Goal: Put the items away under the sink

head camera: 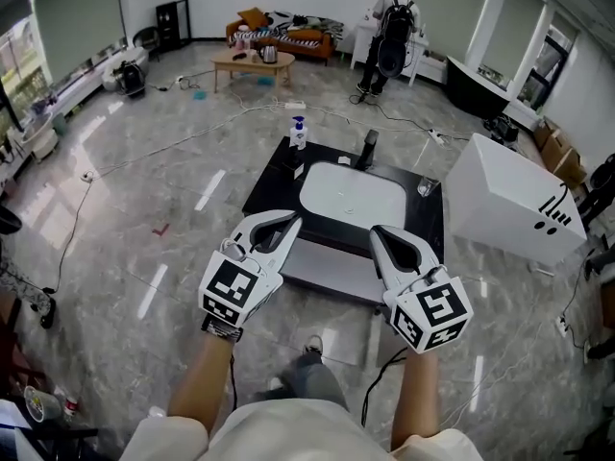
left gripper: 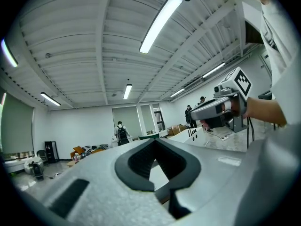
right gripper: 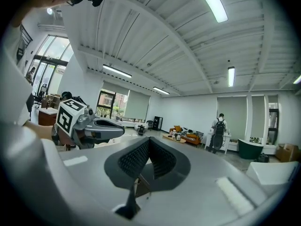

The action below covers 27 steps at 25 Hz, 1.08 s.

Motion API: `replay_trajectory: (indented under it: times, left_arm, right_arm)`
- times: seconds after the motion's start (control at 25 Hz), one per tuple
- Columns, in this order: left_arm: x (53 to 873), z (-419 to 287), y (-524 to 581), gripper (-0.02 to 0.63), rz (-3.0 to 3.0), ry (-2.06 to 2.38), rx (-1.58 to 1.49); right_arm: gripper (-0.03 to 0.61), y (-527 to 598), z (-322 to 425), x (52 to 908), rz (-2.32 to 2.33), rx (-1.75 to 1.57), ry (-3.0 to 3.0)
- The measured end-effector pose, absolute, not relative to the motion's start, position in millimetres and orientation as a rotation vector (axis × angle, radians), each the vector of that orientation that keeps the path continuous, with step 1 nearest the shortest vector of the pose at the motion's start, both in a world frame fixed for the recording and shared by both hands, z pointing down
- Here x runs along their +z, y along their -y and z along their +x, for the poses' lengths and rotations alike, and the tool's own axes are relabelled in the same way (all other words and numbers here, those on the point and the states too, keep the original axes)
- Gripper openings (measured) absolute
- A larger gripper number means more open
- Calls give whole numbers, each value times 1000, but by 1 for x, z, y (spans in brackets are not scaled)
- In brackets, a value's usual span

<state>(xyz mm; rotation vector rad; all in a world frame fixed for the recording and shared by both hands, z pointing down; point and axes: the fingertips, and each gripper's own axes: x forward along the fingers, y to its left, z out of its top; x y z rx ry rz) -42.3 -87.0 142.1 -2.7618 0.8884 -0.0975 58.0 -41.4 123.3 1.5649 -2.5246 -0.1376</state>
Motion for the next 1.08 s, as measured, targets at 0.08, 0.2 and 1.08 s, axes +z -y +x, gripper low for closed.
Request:
replay_trajectory:
  times: [0.08, 0.2, 1.08]
  left_arm:
    - [143, -37, 81, 5, -2769, -867, -97]
    - [141, -35, 76, 5, -2771, -852, -99]
    - [157, -32, 69, 5, -2780, -814, -147]
  right_arm:
    - [8, 35, 59, 126, 1569, -142, 2499]
    - [8, 29, 61, 127, 1579, -135, 2483]
    - [6, 23, 63, 149, 1587, -108, 2467]
